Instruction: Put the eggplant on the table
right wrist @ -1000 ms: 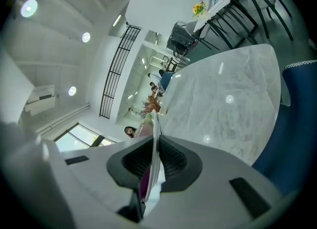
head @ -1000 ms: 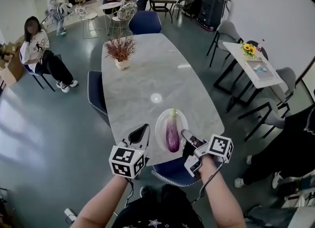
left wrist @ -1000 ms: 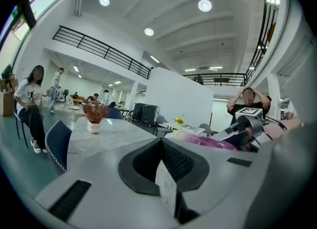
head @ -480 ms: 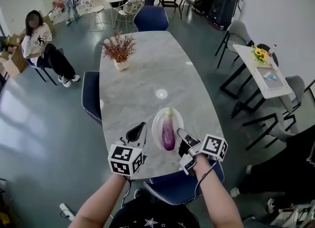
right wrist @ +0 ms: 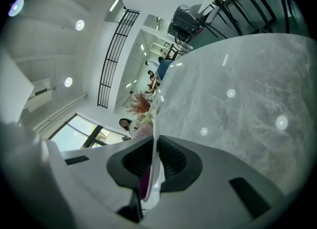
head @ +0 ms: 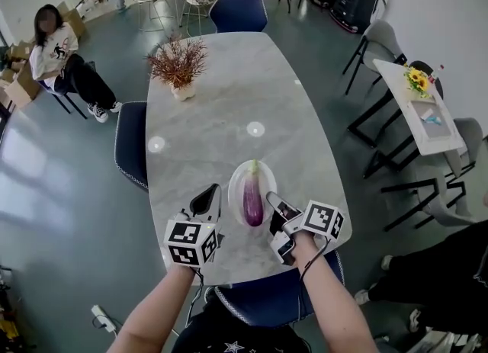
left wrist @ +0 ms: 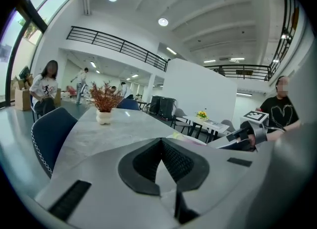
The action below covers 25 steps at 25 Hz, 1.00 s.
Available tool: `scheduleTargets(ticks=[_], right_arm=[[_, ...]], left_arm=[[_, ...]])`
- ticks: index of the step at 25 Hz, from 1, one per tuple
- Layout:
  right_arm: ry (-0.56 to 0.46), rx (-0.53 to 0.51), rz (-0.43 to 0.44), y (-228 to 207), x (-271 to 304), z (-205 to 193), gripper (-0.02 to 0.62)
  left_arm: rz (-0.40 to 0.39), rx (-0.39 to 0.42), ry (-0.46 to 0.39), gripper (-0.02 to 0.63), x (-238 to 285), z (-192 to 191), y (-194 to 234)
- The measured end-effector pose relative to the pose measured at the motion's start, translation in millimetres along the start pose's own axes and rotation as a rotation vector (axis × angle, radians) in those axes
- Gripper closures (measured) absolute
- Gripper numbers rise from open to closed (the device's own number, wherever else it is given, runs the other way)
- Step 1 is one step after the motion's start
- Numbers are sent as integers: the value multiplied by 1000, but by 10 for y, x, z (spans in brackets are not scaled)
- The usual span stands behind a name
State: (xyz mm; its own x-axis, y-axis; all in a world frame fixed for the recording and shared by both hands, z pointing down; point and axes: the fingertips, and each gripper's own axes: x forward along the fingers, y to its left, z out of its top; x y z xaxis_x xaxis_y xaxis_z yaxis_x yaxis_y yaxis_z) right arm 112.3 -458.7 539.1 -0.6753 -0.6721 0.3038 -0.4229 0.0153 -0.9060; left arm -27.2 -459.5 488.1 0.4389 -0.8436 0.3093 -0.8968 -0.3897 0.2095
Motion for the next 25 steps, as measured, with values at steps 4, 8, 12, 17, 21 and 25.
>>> scheduleTargets(ticks=[4, 8, 12, 17, 21, 25], right_arm=[[8, 19, -29, -231, 139, 22, 566], [15, 28, -45, -435, 286, 40, 566], [30, 30, -65, -602, 392, 44, 566], [34, 50, -91, -768, 480, 44, 566], [42, 50, -122, -844, 528, 25, 565], [73, 18, -176, -899, 556, -11, 566]], left_arm=[[17, -17, 29, 600, 161, -148, 73], [24, -26, 51, 600, 324, -266, 152], [31, -39, 70, 600, 451, -358, 190], [30, -50, 102, 600, 563, -482, 243], [32, -56, 115, 600, 597, -543, 276], [31, -55, 119, 600, 619, -560, 303]])
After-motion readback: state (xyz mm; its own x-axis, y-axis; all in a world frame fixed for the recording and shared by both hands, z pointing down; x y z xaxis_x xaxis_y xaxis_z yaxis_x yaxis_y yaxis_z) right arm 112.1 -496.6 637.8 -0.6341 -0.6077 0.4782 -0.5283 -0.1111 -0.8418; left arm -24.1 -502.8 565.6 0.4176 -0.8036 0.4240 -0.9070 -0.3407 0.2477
